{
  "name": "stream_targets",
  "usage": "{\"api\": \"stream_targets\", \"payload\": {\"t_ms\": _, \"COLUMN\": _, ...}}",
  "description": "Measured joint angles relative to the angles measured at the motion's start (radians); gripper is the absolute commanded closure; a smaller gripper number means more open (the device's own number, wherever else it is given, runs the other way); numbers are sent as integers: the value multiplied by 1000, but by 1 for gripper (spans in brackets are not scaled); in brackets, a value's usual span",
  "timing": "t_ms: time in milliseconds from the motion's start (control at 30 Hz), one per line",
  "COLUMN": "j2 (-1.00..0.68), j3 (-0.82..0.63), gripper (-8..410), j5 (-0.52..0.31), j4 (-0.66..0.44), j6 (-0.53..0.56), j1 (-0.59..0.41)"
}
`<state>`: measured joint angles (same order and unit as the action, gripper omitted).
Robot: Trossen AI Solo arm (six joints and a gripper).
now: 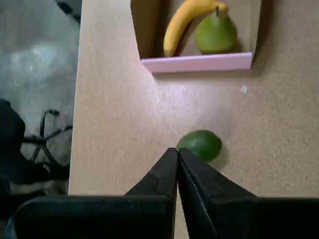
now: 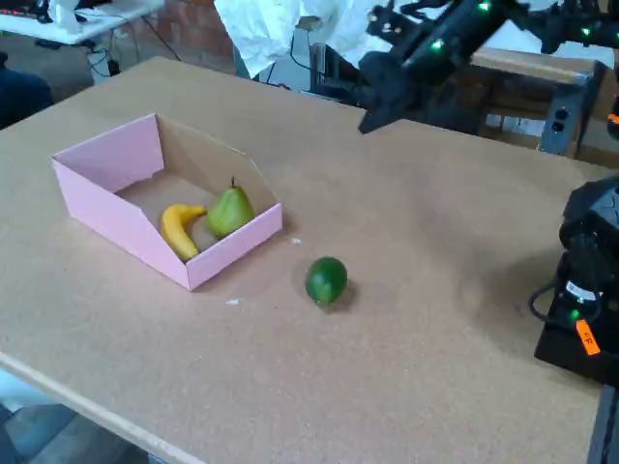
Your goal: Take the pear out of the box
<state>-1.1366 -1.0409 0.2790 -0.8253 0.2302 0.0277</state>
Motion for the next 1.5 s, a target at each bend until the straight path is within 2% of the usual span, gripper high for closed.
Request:
{"api": "stream_targets", "payload": {"t_ms": 333, "j2": -223, "j3": -191, "gripper": 402, "j5": -1, "j4": -165, "j6": -48, "j1": 16}}
{"api": "stream_targets", "payload": {"t_ms": 667, "j2": -409, "j3": -368, "gripper": 402, "j5": -127, "j4": -324, "j6": -79, "j1": 26}}
{"api": "stream_targets", "payload": {"t_ms": 1000, "j2": -554, "j3": -484, "gripper": 402, "j5": -182, "j4": -363, "j6": -97, "j1": 29}}
{"api": "stream_targets", "payload": {"t_ms": 1300, "j2": -680, "j3": -568, "gripper": 402, "j5": -194, "j4": -378, "j6": -113, "j1": 29}}
{"api": "stream_targets", "payload": {"t_ms": 1500, "j2": -771, "j3": -676, "gripper": 402, "j5": -200, "j4": -394, "j6": -127, "j1": 29}}
